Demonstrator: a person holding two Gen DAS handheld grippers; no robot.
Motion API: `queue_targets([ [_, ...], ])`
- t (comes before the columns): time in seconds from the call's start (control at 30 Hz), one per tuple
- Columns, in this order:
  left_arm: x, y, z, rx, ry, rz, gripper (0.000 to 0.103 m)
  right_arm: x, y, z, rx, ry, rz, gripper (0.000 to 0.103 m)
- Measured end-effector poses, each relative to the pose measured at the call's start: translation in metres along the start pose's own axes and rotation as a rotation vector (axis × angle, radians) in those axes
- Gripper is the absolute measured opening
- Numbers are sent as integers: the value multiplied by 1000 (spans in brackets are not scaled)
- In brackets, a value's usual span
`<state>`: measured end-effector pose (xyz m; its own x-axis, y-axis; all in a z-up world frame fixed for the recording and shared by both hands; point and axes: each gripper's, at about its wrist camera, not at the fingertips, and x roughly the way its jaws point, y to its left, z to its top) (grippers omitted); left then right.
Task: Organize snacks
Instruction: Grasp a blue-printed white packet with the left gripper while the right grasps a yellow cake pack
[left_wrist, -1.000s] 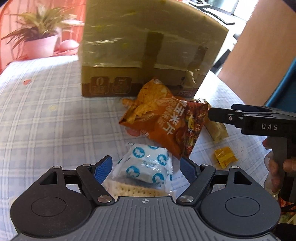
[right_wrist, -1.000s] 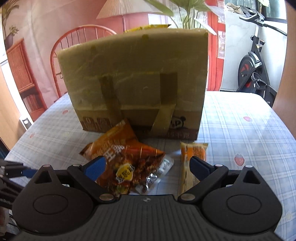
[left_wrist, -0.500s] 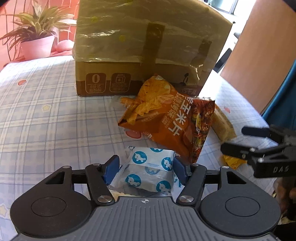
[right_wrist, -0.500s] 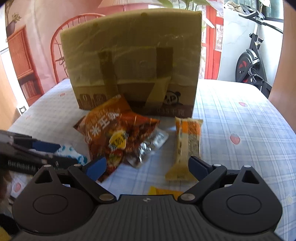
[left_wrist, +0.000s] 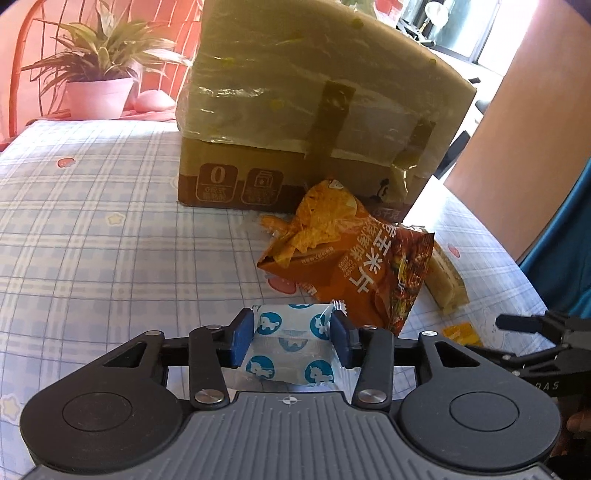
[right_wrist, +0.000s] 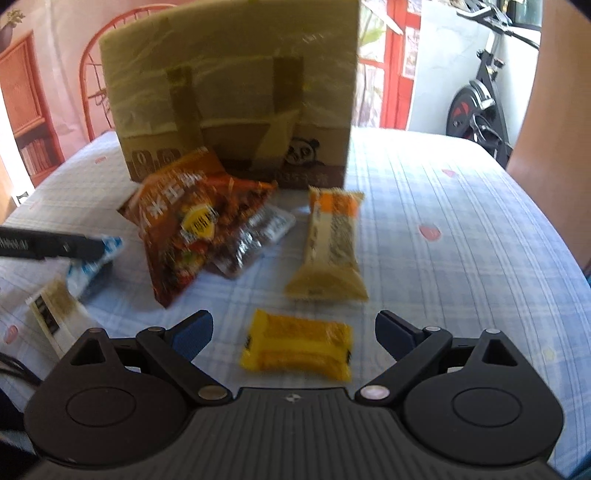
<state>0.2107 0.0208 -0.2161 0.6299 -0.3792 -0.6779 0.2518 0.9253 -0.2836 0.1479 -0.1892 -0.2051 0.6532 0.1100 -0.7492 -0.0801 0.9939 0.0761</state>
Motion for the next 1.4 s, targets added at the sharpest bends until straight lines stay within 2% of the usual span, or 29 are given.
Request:
queue_targets([
  [0.1, 1, 2, -1, -10, 4, 3, 46, 2, -3, -4, 21, 22, 5, 96],
  [0.2, 0, 3, -1, -15, 0, 4, 46, 6, -2, -5, 32, 40, 7, 90],
  [0.27, -1, 4, -1, -17, -3, 7, 46, 10, -2, -6, 31, 59, 13, 76],
  [0.43, -1, 7, -1, -32, -7, 16, 46, 11, 4, -7, 3, 48, 31, 63],
  [0.57, 0, 5, 0, -19, -4, 31, 53, 12, 12, -5, -18, 36, 70, 59],
  [0.63, 1, 4, -1, -16, 9, 44, 59, 14, 16, -5, -32, 28, 77, 58],
  [0.73, 1, 6, -2, -21, 19, 44, 62, 16, 20, -3, -42, 25, 82, 59],
  [1.03, 1, -1, -2, 15, 21, 25, 73, 23, 21, -1, -51, 20, 73, 70],
  [1.4, 5, 0, -3, 11, 46, 72, 76, 24, 19, 1, -44, -1, 70, 71],
])
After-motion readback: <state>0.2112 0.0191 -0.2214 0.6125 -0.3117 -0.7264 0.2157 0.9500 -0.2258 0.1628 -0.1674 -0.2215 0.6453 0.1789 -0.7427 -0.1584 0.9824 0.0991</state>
